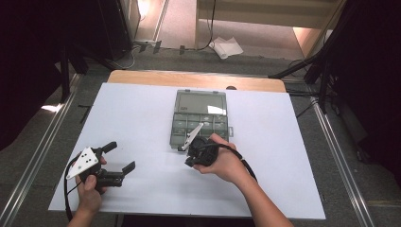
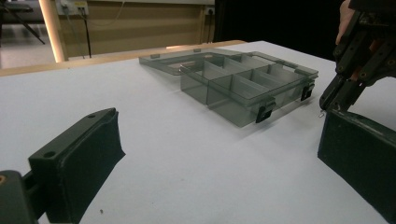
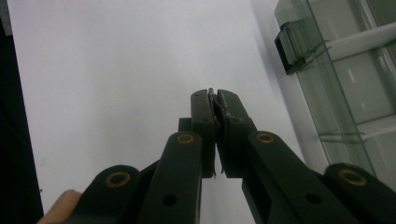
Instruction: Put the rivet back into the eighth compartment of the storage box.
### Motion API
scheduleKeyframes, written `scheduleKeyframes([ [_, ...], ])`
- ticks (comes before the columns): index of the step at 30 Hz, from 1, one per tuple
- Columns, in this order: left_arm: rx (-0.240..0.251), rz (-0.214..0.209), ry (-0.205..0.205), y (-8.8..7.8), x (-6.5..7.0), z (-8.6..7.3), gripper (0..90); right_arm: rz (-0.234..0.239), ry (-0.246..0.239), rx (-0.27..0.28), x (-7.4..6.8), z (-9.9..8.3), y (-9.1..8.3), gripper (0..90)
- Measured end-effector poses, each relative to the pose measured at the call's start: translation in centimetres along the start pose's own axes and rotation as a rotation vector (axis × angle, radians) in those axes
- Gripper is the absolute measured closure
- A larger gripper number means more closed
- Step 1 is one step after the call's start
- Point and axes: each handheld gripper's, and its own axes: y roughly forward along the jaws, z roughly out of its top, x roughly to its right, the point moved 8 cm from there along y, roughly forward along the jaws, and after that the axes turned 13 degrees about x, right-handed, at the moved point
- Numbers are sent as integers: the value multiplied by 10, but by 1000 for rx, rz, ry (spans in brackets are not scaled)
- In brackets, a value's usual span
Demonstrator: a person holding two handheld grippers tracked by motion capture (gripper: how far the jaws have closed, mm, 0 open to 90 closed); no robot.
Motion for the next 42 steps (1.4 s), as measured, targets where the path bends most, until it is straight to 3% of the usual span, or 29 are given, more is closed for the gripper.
scheduleKeyframes([
  [20,-1,2,3,0,0,0,0,-22,39,24,21,-3,-19,879],
  [42,-2,3,7,0,1,0,0,-84,104,36,52,-18,-44,879],
])
